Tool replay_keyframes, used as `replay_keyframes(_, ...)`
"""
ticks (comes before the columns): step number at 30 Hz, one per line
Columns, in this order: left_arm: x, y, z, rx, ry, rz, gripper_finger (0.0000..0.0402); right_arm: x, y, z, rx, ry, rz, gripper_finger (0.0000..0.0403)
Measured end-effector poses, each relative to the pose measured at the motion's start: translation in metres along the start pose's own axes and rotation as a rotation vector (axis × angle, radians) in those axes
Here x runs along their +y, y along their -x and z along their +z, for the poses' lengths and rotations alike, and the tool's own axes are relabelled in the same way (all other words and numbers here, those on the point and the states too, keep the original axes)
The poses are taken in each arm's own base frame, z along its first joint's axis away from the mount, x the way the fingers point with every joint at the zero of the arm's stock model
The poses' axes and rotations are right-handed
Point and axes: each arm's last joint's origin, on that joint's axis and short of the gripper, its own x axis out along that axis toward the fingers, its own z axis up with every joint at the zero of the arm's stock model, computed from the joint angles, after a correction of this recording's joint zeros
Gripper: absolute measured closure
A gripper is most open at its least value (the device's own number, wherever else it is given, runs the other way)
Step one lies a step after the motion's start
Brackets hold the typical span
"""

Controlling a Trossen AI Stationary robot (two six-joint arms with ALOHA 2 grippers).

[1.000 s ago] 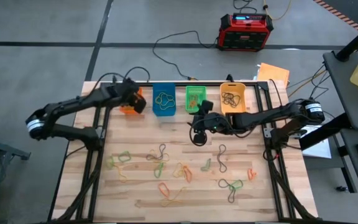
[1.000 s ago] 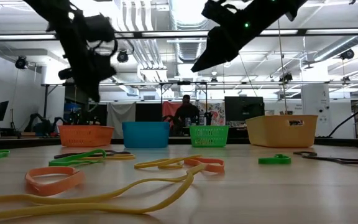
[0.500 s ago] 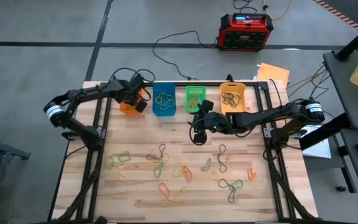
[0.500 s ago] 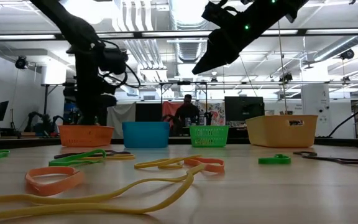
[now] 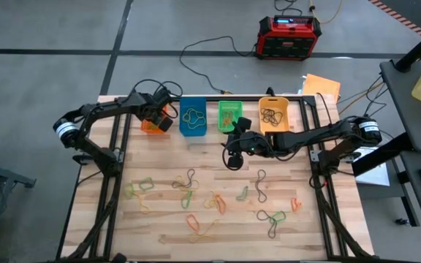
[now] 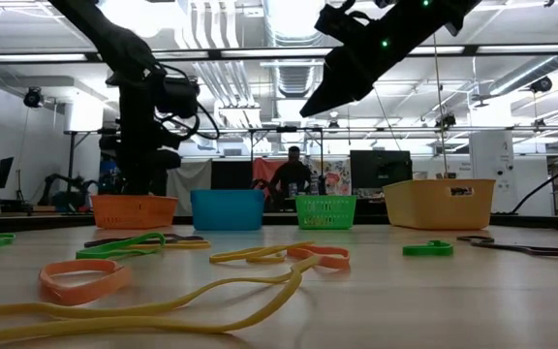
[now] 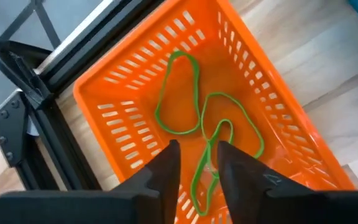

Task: Sort rubber bands into baskets
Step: Put the purple rubber band into the light orange bin

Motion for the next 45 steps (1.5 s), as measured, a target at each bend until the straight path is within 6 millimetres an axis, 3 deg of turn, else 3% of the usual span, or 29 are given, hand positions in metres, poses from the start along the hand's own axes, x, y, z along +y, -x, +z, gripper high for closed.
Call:
replay_keyframes(7, -0.009, 0.009, -0.003, -0.017, -0.012, -0.057, 0.0271, 0.000, 0.000, -0.001, 0.006, 0.003, 0.001, 0.0215)
replay_keyframes(14, -0.037, 0.052, -0.021, -0.112, -0.090, -0.164, 0.0272, 0.001, 0.000, -0.004, 0.032, 0.006, 0.007, 0.0216)
replay_keyframes(22, -0.079, 0.114, -0.067, -0.241, -0.363, -0.468, 0.0273, 0.002, 0.000, -0.005, 0.026, 0.004, 0.045, 0.0214)
replay_keyframes(29, -0.123, 0.144, -0.119, -0.323, -0.639, -0.602, 0.0273, 0.004, -0.001, -0.008, 0.028, -0.003, 0.059, 0.0213)
replay_keyframes(35, -0.155, 0.150, -0.148, -0.333, -0.725, -0.673, 0.0273, 0.004, 0.002, -0.015, 0.096, 0.006, 0.088, 0.0213)
replay_keyframes(41, -0.176, 0.139, -0.166, -0.294, -0.741, -0.598, 0.0273, 0.000, 0.020, -0.025, 0.191, -0.021, 0.130, 0.0213)
replay_keyframes(45, -0.187, 0.129, -0.170, -0.285, -0.753, -0.553, 0.0273, -0.004, 0.034, -0.028, 0.165, -0.043, 0.190, 0.0213)
